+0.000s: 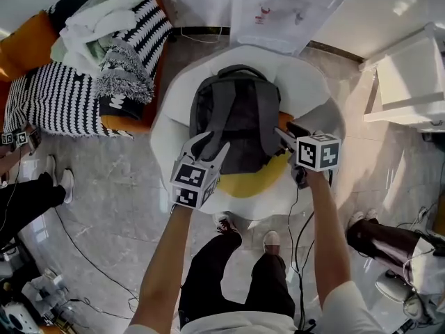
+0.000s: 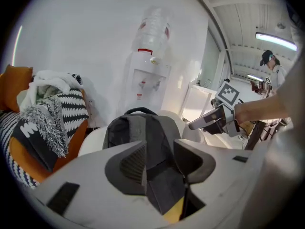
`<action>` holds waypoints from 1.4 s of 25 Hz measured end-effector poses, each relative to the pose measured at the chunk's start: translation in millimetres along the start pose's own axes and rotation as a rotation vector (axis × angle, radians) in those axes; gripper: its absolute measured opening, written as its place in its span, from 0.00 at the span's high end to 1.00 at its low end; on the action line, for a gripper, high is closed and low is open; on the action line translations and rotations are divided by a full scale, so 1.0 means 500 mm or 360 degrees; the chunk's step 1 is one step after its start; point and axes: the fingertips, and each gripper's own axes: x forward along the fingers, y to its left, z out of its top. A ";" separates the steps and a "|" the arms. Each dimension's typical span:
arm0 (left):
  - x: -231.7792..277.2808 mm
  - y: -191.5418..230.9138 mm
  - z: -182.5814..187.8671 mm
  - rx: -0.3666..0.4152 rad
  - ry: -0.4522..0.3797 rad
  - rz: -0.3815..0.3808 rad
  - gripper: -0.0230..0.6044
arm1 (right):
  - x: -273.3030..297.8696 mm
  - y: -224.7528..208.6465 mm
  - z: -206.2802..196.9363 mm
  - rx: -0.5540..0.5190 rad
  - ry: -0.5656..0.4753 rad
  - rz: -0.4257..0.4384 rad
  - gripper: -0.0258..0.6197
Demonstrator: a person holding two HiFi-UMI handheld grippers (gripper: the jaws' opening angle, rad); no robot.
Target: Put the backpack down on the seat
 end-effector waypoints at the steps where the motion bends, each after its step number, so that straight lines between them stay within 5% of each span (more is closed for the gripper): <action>1: -0.004 -0.003 0.003 0.0009 -0.0007 0.0005 0.65 | -0.007 0.005 -0.001 0.0001 -0.0002 0.0003 0.66; 11: -0.058 -0.064 0.048 -0.0061 -0.0020 0.0075 0.77 | -0.093 0.065 0.003 -0.0183 0.0035 -0.0061 0.67; 21: -0.155 -0.118 0.063 -0.0053 -0.0089 0.0202 0.77 | -0.208 0.112 -0.019 -0.0346 0.0071 -0.0058 0.74; 29: -0.238 -0.189 0.065 -0.0042 -0.0144 0.0341 0.87 | -0.323 0.144 -0.031 -0.0402 -0.0049 -0.0007 0.93; 35: -0.306 -0.260 0.076 -0.0039 -0.0222 0.0450 0.93 | -0.419 0.176 -0.057 -0.0401 -0.0110 0.0051 0.96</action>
